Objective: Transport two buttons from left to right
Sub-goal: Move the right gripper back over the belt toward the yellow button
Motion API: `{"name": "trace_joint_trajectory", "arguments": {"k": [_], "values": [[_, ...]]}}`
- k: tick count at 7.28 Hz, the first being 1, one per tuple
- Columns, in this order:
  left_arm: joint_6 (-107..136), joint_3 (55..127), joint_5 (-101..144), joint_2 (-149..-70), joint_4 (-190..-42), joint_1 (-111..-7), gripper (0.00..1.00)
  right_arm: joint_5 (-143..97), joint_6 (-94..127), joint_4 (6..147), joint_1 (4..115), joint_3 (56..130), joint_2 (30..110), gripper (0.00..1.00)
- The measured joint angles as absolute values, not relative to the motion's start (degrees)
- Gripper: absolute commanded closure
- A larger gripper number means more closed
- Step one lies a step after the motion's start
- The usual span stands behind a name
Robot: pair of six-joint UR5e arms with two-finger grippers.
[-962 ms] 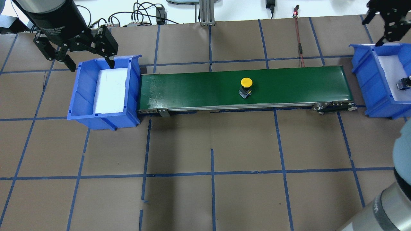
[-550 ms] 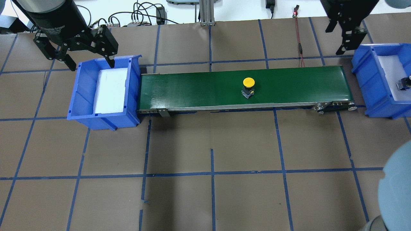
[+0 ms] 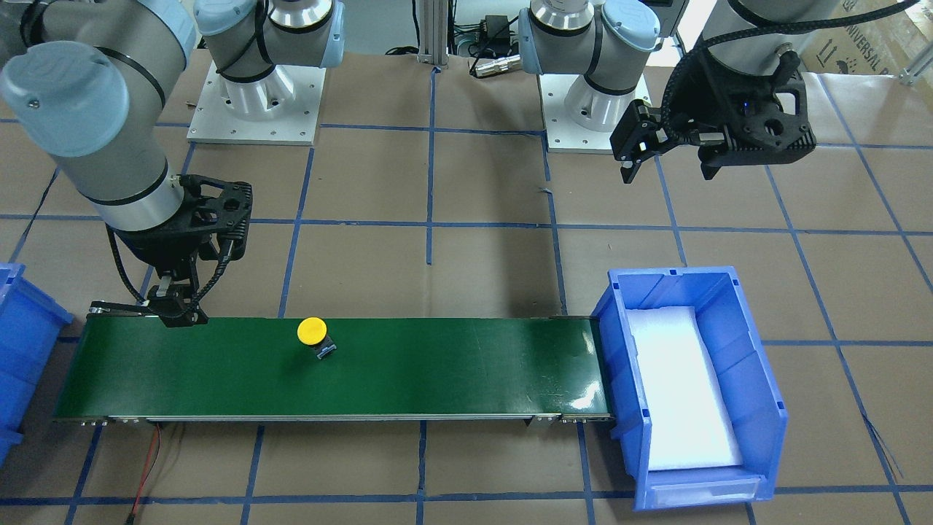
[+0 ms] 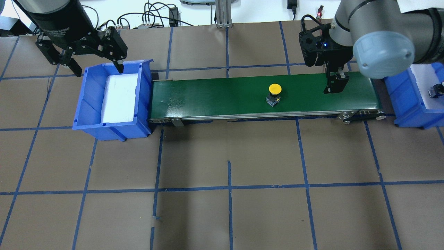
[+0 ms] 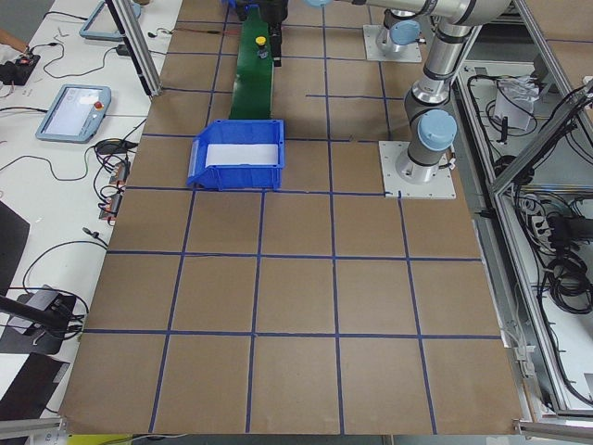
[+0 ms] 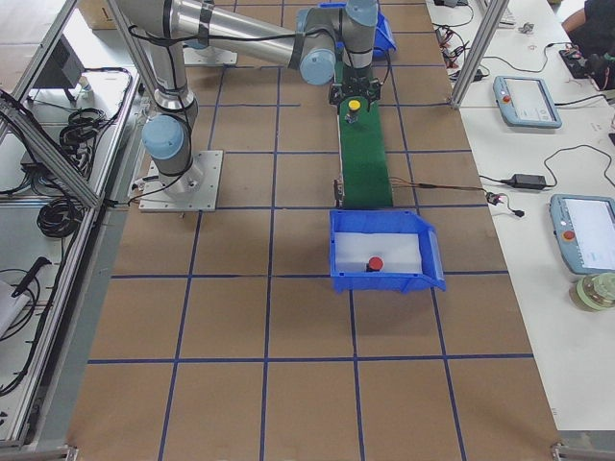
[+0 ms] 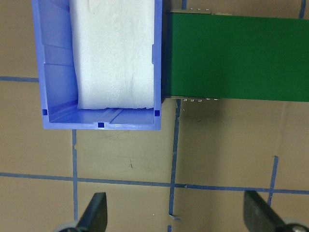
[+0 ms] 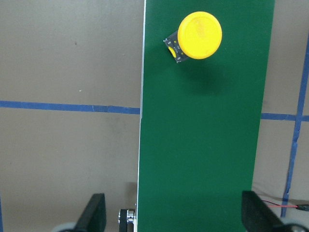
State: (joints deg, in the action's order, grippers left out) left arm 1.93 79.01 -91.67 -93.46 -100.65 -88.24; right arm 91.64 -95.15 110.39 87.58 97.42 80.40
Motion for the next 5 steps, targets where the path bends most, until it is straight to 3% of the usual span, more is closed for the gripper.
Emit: {"name": "trace_joint_trajectory", "arguments": {"k": [5], "values": [[2.09, 78.94, -91.63, -93.61, -100.64, -88.17, 0.00, 89.42, -97.88, 112.58, 85.74, 100.07, 78.03, 0.00]]}}
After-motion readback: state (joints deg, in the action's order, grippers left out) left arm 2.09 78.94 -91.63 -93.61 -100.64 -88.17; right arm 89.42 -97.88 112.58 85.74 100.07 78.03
